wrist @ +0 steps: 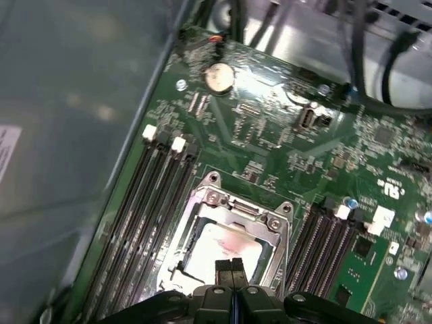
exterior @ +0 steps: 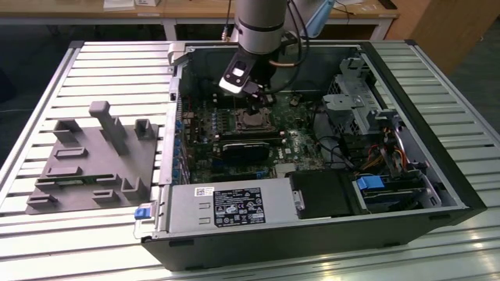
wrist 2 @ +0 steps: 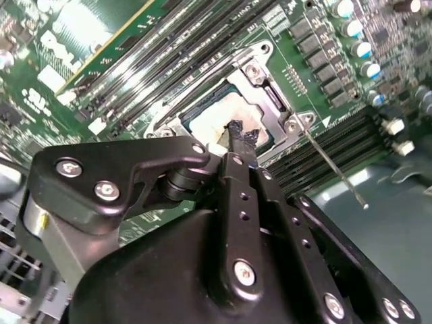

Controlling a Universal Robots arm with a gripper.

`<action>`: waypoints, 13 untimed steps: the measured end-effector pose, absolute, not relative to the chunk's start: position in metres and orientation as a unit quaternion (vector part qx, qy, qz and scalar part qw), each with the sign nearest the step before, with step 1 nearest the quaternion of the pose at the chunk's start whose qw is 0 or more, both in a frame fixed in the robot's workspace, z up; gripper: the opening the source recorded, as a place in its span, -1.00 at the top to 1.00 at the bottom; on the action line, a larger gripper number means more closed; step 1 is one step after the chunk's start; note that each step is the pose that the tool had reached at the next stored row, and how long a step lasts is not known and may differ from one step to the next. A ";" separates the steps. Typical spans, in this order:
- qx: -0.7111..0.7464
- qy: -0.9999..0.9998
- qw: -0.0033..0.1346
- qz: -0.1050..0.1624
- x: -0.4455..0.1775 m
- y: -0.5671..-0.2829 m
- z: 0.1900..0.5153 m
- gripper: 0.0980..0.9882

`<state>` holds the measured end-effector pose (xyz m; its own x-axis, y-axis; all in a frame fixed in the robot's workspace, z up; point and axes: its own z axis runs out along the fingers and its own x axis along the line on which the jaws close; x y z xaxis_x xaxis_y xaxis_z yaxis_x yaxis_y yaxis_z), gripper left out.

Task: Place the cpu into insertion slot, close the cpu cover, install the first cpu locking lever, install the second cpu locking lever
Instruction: 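Close the cpu cover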

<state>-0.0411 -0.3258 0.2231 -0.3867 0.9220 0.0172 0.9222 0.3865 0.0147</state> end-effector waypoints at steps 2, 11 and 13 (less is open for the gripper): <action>-0.539 -0.842 0.003 -0.011 -0.041 -0.326 0.223 0.98; -0.468 -0.884 0.004 -0.010 -0.041 -0.326 0.222 0.98; -0.452 -0.892 0.004 -0.010 -0.041 -0.326 0.222 0.98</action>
